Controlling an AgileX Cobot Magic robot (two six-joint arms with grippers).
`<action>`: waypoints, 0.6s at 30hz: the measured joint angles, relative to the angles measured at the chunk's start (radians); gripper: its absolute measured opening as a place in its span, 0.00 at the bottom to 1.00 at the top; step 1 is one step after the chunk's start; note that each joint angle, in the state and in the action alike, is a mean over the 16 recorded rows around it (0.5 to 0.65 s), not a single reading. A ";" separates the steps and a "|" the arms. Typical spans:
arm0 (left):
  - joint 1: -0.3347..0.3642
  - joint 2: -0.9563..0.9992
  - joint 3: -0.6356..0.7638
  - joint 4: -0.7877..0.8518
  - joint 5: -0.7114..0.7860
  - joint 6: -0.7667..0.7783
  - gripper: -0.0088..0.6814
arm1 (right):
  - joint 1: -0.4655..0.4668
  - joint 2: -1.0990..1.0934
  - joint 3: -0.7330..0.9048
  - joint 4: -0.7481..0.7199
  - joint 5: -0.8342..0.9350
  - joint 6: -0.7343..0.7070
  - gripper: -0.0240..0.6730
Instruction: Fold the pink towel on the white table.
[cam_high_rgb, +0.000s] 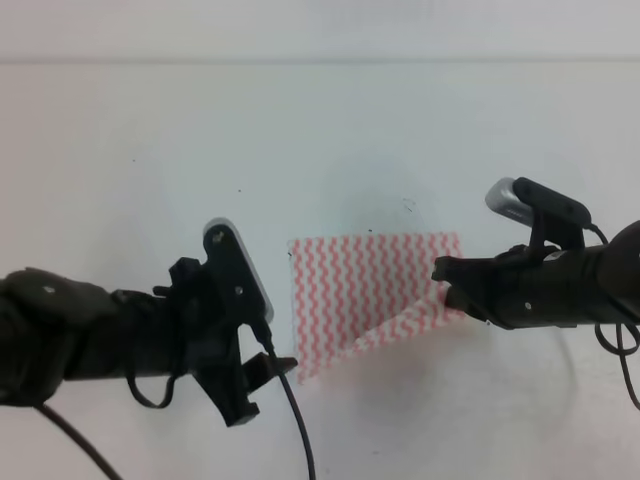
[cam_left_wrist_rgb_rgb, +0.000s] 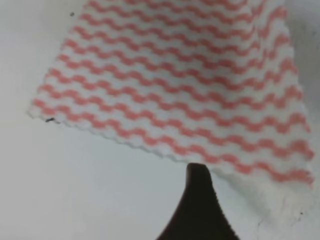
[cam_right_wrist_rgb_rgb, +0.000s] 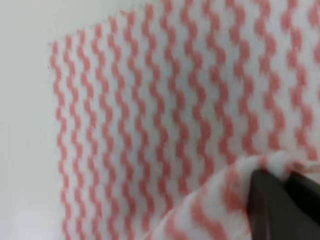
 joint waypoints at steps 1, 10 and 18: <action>0.000 0.014 0.000 -0.013 0.005 0.020 0.71 | 0.000 0.001 -0.001 0.000 0.000 0.000 0.01; -0.002 0.110 0.000 -0.098 0.030 0.163 0.71 | 0.000 0.000 -0.001 -0.002 0.000 0.000 0.01; -0.023 0.174 -0.001 -0.152 -0.020 0.262 0.71 | 0.000 -0.002 -0.001 -0.006 0.000 0.000 0.01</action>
